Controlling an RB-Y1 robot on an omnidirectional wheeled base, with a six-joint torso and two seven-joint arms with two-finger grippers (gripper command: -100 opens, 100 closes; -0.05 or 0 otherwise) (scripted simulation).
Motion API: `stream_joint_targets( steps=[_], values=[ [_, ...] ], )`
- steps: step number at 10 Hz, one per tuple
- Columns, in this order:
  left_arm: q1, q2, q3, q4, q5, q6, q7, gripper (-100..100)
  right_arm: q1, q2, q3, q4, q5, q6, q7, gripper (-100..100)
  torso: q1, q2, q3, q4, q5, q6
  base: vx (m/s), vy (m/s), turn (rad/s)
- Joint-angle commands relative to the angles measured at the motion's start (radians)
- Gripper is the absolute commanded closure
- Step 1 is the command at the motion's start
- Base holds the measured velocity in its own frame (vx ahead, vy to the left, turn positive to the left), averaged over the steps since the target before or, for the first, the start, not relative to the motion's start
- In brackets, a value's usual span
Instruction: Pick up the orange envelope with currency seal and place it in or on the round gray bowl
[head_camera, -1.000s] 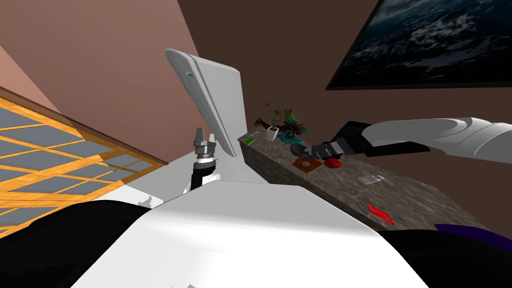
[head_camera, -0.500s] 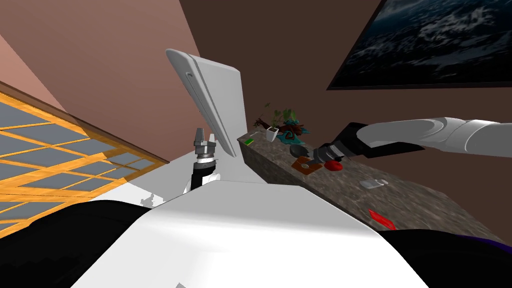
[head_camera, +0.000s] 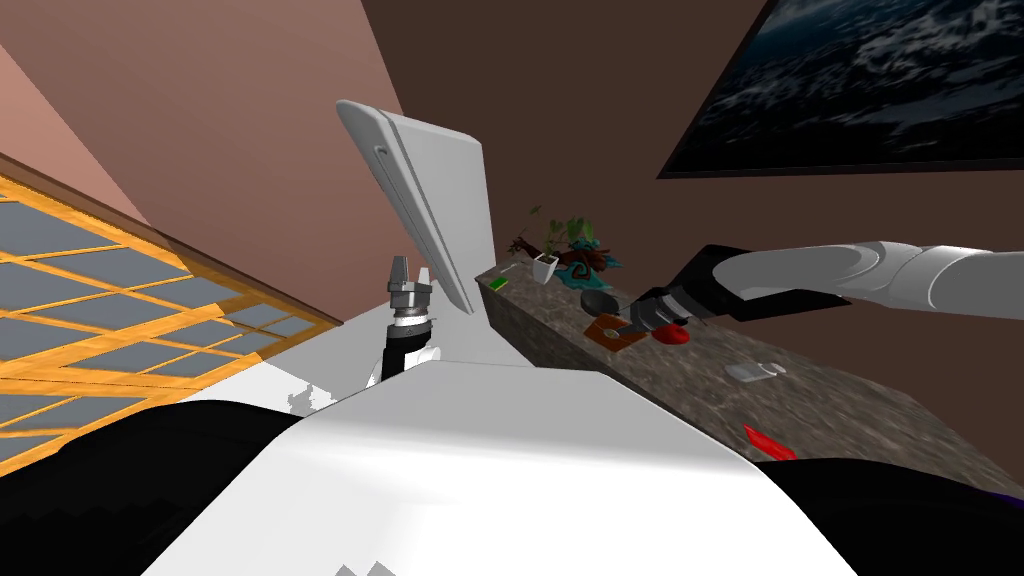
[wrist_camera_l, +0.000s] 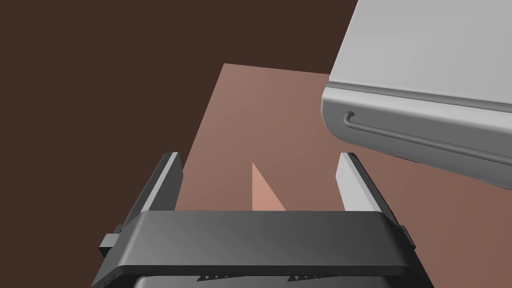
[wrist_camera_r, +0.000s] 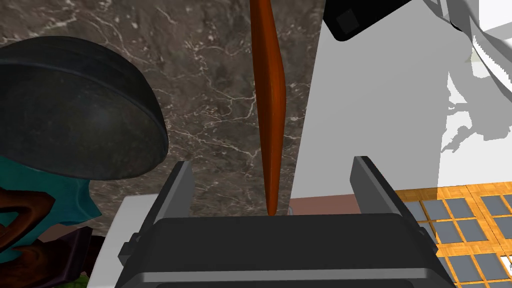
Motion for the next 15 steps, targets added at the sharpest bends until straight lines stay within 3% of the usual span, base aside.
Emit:
stream_joint_targets(
  steps=[1, 2, 3, 7, 8, 9, 10, 11, 12, 15],
  values=[
    [0.0, 0.0, 0.0, 0.0, 0.0, 0.0, 0.0, 0, 0.026, 0.027, 0.014, -0.002, 0.013, 0.03, 0.022, -100, 0.0, 0.0, 0.0, 0.0, 0.0, 0.0, 0.033, 0.071, 0.12],
    [0.0, 0.0, 0.0, 0.0, 0.0, 0.0, 0.0, 0, 0.015, 0.016, 0.009, -0.001, 0.008, 0.016, 0.012, -100, 0.002, -0.001, -0.001, 0.0, 0.001, 0.0, 0.016, 0.029, 0.014],
    [0.0, 0.0, 0.0, 0.0, 0.0, 0.0, 0.0, 0, 0.017, 0.018, 0.01, -0.001, 0.008, 0.02, 0.014, 100, 0.0, -0.001, 0.0, 0.0, 0.001, 0.0, 0.0, 0.0, 0.0],
    [0.0, 0.0, 0.0, 0.0, 0.0, 0.0, 0.0, 0, 0.017, 0.017, 0.01, -0.002, 0.008, 0.019, 0.014, 100, -0.003, 0.0, 0.0, 0.0, 0.0, 0.0, 0.0, 0.0, 0.0],
    [0.0, 0.0, 0.0, 0.0, 0.0, 0.0, 0.0, 0, 0.017, 0.017, 0.01, -0.002, 0.008, 0.019, 0.014, 0, -0.003, 0.0, 0.0, 0.0, 0.0, 0.0, 0.0, 0.0, 0.0],
    [0.0, 0.0, 0.0, 0.0, 0.0, 0.0, 0.0, 0, -0.002, -0.012, -0.009, -0.001, -0.006, -0.004, -0.005, 100, -0.003, 0.0, 0.0, 0.0, 0.0, 0.0, -0.013, -0.048, -0.144],
    [0.0, 0.0, 0.0, 0.0, 0.0, 0.0, 0.0, 0, -0.001, 0.004, 0.006, -0.005, 0.004, 0.009, 0.004, 100, -0.005, 0.001, 0.001, 0.001, 0.0, 0.001, -0.006, -0.029, -0.031],
    [0.0, 0.0, 0.0, 0.0, 0.0, 0.0, 0.0, 0, -0.003, 0.002, 0.006, -0.005, 0.004, 0.006, 0.001, 0, -0.005, 0.001, 0.001, 0.0, -0.001, 0.0, 0.0, 0.0, 0.0],
    [0.0, 0.0, 0.0, 0.0, 0.0, 0.0, 0.0, 0, -0.012, -0.008, 0.009, 0.022, -0.006, -0.013, -0.012, 100, -0.003, 0.001, 0.001, 0.0, 0.0, 0.0, -0.034, -0.019, 0.024],
    [0.0, 0.0, 0.0, 0.0, 0.0, 0.0, 0.0, 0, -0.03, -0.03, 0.015, 0.082, -0.027, -0.059, -0.041, 100, -0.005, 0.005, 0.003, 0.002, 0.0, 0.001, -0.062, -0.04, 0.04]
  ],
)
